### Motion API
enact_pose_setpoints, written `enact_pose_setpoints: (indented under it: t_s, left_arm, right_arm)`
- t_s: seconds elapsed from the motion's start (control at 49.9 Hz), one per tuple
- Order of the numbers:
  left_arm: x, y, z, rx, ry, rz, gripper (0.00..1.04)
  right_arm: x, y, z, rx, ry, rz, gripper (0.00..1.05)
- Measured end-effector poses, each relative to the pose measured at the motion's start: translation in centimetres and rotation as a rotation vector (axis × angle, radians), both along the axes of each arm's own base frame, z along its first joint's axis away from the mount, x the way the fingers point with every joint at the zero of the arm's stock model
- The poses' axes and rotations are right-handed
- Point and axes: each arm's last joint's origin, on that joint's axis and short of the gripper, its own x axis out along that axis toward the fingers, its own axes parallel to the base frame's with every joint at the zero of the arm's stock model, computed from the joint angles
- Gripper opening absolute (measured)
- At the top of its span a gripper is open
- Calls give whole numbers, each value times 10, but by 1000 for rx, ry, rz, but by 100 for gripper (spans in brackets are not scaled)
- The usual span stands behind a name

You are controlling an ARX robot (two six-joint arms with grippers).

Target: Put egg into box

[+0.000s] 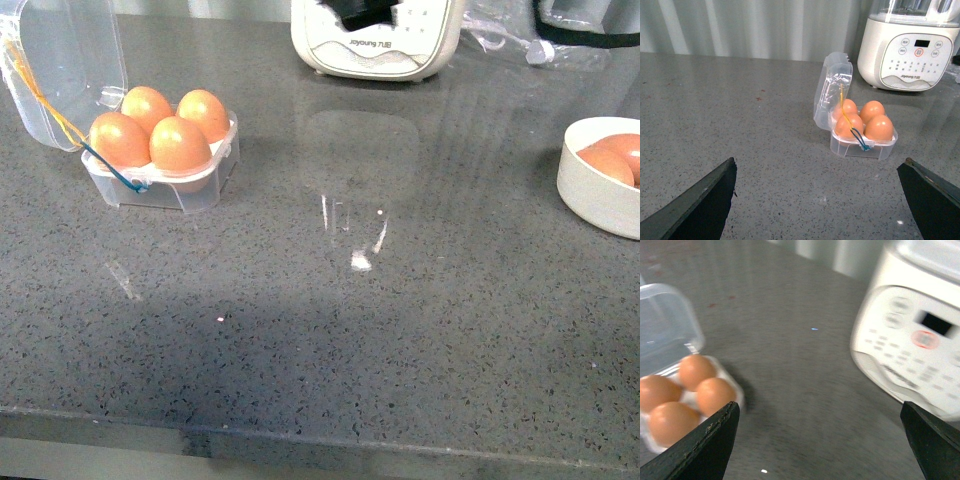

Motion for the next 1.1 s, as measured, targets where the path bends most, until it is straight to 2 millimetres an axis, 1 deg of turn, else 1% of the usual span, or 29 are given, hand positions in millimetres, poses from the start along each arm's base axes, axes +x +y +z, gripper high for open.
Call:
enact_pose_setpoints:
  t_s: [0.02,0.06,0.12,0.16,0.18,0.201,0.241,0.261,0.341,0.381,0.441,0.541,0.581,0.602,0.662,0.682,0.722,0.742,0.822,0.882,0.942,0.962,0.982,1.023,1.103]
  left_arm:
    - [0,0,0,0,0,0,98]
    - [0,0,0,0,0,0,98]
    - [0,0,0,0,0,0,98]
    - [0,0,0,0,0,0,98]
    - [0,0,0,0,0,0,98]
    - [0,0,0,0,0,0,98]
    - [0,0,0,0,0,0,98]
    - [0,0,0,0,0,0,98]
    - [0,0,0,0,0,0,98]
    - [0,0,0,0,0,0,98]
    - [0,0,0,0,0,0,98]
    - [0,0,0,0,0,0,98]
    - [0,0,0,0,0,0,98]
    - [0,0,0,0,0,0,98]
    - [0,0,0,0,0,0,98]
    - [0,0,0,0,0,0,98]
    - [0,0,0,0,0,0,98]
    - [0,0,0,0,0,0,98]
    - [0,0,0,0,0,0,98]
    - [0,0,0,0,0,0,98]
    - [0,0,0,0,0,0,98]
    - [0,0,0,0,0,0,98]
    - [0,0,0,0,0,0,98]
    - [0,0,0,0,0,0,98]
    - [0,0,0,0,0,0,98]
  right_arm:
    - [0,-4,0,3,0,-26,97]
    - [-3,-20,2,9,-8,-114,97]
    - [-8,-36,4,9,-16,-204,97]
    - [-13,-51,4,16,-21,-287,97]
    - [-14,-55,5,17,-22,-317,97]
    - [-18,-66,5,15,-33,-385,97]
    - [-25,-79,5,13,-54,-459,97]
    - [-30,-89,6,10,-73,-522,97]
    - [-49,-116,8,8,-128,-660,97]
    - [-56,-123,9,2,-146,-702,97]
    - [-73,-138,11,-23,-212,-784,97]
    - [-98,-155,16,-80,-323,-893,97]
    - [-109,-161,17,-110,-362,-924,97]
    - [-113,-164,17,-99,-363,-910,96]
    - [-129,-169,14,-32,-306,-786,86]
    - [-132,-170,13,-26,-296,-781,84]
    - [-145,-171,6,34,-253,-710,77]
    - [-155,-170,1,62,-228,-682,72]
    - [-183,-167,-7,106,-197,-672,55]
    - [-194,-166,-8,117,-198,-676,47]
    - [-211,-162,-11,131,-219,-681,32]
    - [-213,-161,-11,134,-226,-681,29]
    - [-217,-160,-13,138,-238,-679,24]
    - [-220,-157,-14,144,-250,-681,16]
    - [-223,-152,-20,145,-252,-698,6]
